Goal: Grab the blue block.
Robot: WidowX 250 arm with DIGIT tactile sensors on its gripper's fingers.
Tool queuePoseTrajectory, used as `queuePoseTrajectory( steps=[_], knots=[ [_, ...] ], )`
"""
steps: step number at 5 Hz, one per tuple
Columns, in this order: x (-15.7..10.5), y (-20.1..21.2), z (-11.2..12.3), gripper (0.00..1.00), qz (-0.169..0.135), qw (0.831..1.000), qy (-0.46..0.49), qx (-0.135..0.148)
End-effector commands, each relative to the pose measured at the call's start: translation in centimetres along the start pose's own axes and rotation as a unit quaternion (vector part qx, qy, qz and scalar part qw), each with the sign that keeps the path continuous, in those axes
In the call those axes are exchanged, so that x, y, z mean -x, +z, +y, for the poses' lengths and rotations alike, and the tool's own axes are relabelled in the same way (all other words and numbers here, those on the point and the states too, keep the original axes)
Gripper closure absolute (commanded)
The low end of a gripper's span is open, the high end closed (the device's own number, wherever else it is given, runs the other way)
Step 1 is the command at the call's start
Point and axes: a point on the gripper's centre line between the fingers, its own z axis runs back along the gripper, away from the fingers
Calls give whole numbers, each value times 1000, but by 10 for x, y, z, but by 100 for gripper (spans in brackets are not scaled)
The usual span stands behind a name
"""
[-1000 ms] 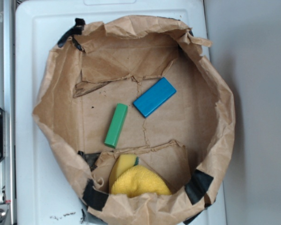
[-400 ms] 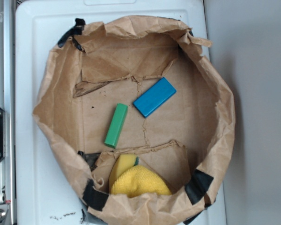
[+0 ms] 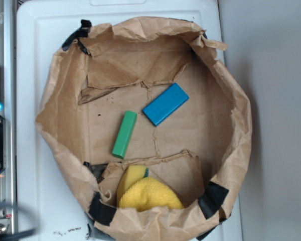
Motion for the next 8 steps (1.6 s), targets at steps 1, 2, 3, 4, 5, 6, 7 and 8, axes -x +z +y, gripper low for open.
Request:
queuePoseTrajectory(
  steps=[1, 2, 3, 4, 5, 6, 7, 8],
  knots=[
    [-58, -34, 7, 0, -30, 998, 63, -5],
    [-77, -58, 37, 0, -61, 992, 106, -25],
    [-99, -84, 61, 0, -77, 987, 132, -42],
    [-125, -107, 71, 0, -79, 980, 169, -71],
    [-125, -107, 71, 0, -79, 980, 169, -71],
    [-125, -107, 71, 0, -79, 980, 169, -71],
    [-125, -107, 71, 0, -79, 980, 169, -71],
    [-129, -116, 77, 0, -66, 979, 180, -62]
  ],
)
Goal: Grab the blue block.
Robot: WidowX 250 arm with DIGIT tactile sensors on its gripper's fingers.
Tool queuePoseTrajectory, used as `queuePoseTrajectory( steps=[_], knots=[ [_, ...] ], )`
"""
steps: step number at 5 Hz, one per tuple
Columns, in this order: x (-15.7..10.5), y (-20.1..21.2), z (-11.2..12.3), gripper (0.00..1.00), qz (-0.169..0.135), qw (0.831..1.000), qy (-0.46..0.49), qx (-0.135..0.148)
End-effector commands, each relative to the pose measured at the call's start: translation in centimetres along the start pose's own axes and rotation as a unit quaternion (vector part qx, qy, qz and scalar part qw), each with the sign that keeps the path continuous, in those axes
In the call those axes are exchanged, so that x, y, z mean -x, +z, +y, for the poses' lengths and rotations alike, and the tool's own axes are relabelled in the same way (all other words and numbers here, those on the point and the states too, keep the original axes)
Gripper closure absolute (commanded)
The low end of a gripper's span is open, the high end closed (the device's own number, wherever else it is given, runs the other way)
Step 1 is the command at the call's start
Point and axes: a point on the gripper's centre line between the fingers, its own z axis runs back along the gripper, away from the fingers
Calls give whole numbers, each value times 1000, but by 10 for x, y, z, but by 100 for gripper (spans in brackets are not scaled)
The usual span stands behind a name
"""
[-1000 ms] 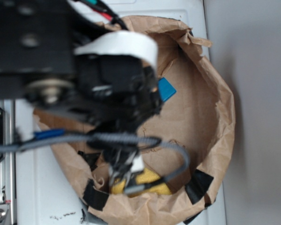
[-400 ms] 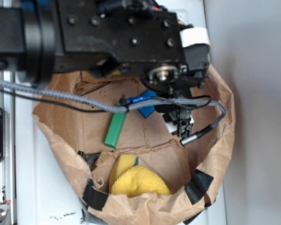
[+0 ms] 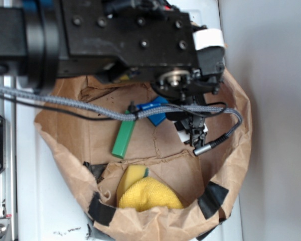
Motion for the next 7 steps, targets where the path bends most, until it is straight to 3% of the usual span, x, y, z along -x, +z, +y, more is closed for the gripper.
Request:
queuePoseTrajectory(
  steps=[1, 2, 4, 5, 7],
  knots=[
    [-27, -9, 11, 0, 9, 999, 32, 28],
    [-33, -15, 13, 0, 38, 998, 26, 41],
    [-22, -51, 11, 0, -13, 1000, -11, 12],
    [-9, -47, 17, 0, -31, 999, -36, 19],
    [-8, -54, 10, 0, -25, 999, -45, 16]
  ],
)
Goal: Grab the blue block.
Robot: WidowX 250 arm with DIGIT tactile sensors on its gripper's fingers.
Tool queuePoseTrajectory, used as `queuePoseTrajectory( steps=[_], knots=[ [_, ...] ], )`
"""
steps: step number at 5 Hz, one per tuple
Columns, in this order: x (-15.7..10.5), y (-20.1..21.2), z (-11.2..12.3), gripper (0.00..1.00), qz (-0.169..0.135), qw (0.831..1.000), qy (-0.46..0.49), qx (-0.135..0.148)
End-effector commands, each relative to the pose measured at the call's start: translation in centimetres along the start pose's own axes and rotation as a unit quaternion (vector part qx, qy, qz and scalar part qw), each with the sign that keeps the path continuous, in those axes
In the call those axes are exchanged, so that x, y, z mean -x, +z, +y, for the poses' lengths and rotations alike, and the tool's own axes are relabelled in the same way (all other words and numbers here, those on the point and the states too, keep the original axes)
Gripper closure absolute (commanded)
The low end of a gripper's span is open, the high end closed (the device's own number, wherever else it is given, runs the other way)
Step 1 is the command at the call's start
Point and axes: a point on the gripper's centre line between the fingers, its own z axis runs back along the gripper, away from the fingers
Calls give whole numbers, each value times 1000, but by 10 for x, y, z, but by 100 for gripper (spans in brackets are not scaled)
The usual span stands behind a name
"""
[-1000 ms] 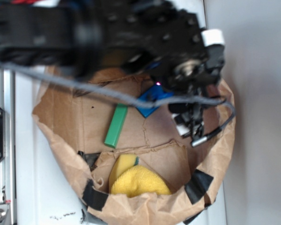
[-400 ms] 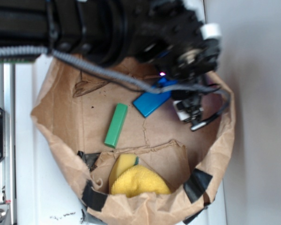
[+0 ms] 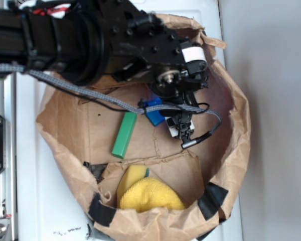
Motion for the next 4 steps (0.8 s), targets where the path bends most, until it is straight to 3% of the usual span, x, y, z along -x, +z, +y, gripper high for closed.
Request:
queuePoseTrajectory(
  steps=[1, 2, 3, 4],
  knots=[
    [-7, -15, -5, 0, -60, 998, -19, -22],
    [-7, -35, -7, 14, -77, 996, -6, -42],
    [-9, -27, -8, 100, -85, 996, 9, -41],
    [-11, -18, -10, 100, -84, 996, 19, -30]
  ],
)
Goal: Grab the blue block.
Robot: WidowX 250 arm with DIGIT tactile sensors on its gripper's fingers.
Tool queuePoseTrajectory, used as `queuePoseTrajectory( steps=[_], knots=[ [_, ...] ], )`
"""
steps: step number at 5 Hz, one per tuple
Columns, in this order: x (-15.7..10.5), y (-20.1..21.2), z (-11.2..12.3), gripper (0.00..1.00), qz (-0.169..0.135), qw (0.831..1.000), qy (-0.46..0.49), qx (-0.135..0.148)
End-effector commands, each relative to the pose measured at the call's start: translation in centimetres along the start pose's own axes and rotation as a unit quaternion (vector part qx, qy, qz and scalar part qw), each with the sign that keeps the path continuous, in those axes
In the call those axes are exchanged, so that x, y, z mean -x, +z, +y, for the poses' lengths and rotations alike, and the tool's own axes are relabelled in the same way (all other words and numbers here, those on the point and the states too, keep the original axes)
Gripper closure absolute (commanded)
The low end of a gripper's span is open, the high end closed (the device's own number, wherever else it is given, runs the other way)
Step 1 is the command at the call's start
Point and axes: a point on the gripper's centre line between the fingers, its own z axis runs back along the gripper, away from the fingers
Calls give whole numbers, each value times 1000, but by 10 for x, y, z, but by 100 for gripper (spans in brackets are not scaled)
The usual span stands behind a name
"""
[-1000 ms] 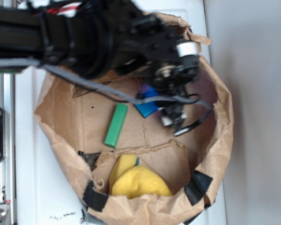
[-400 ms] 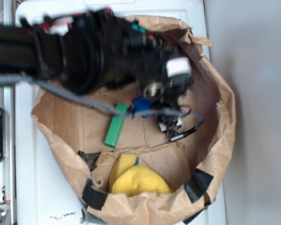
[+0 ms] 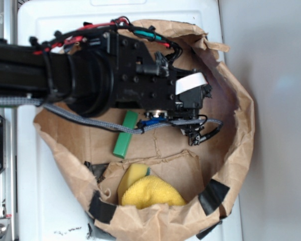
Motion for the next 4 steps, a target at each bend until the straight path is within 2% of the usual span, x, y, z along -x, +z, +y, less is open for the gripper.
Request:
queuePoseTrajectory(
  steps=[1, 2, 3, 4],
  knots=[
    [-2, 21, -2, 100, 8, 1000, -6, 28],
    [-6, 72, 6, 100, 35, 996, -30, 80],
    [-9, 122, 10, 100, 47, 993, -46, 94],
    [-2, 143, 15, 100, 41, 993, -57, 96]
  ],
)
